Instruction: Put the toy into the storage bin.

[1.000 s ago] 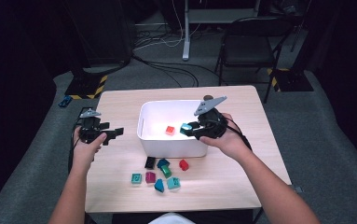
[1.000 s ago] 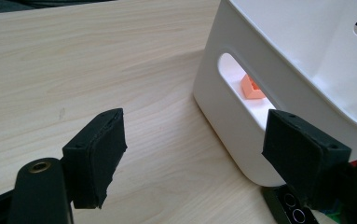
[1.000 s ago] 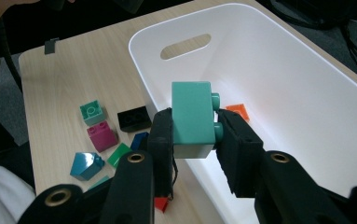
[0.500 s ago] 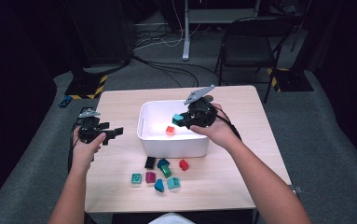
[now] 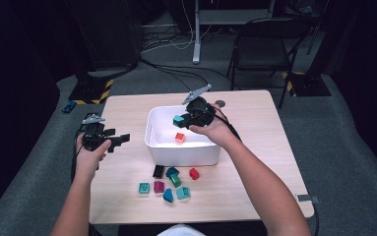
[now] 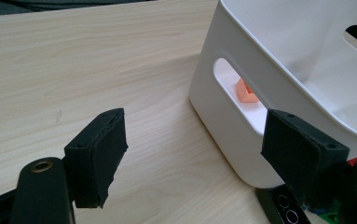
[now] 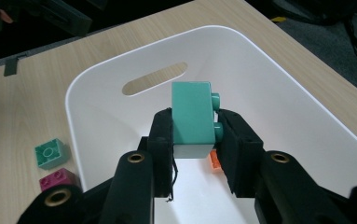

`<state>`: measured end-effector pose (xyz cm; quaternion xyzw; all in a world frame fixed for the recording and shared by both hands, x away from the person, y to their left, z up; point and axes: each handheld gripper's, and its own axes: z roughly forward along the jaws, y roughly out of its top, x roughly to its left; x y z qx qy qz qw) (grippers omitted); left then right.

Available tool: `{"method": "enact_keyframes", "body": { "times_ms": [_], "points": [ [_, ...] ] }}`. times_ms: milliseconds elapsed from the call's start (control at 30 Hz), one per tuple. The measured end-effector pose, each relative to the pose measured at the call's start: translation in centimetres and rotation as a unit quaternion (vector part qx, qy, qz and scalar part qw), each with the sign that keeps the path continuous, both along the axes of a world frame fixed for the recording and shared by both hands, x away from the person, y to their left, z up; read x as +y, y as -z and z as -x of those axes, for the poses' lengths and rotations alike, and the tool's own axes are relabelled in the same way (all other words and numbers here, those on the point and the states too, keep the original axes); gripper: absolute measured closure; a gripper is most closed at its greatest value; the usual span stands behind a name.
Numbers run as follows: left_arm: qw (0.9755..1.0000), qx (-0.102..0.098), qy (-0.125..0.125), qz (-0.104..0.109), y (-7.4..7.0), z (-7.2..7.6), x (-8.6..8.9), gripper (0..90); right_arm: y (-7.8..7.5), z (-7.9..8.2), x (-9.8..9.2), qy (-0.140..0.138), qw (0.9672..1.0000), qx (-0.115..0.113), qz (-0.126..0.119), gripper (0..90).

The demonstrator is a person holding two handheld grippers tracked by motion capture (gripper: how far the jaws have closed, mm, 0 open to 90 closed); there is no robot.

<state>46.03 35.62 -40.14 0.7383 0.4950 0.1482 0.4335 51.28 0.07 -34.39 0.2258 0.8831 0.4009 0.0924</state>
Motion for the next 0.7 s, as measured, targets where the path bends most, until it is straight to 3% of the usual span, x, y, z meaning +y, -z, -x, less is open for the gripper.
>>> {"method": "enact_keyframes", "body": {
  "times_ms": [267,567,700],
  "points": [
    [1.0,-0.001,-0.002,0.001,-0.1,0.0,0.3,22.0,2.0,-1.8,1.5,0.005,0.9998,0.012,0.013,67.0],
    [1.0,-0.001,0.002,0.002,-0.1,0.0,0.2,22.1,3.2,-2.7,2.9,0.005,0.9996,0.025,0.015,66.9],
    [1.0,0.0,0.001,0.004,-0.1,0.0,0.3,22.2,3.9,-3.0,3.4,0.012,0.999,0.032,0.029,64.9]
  ]
}}
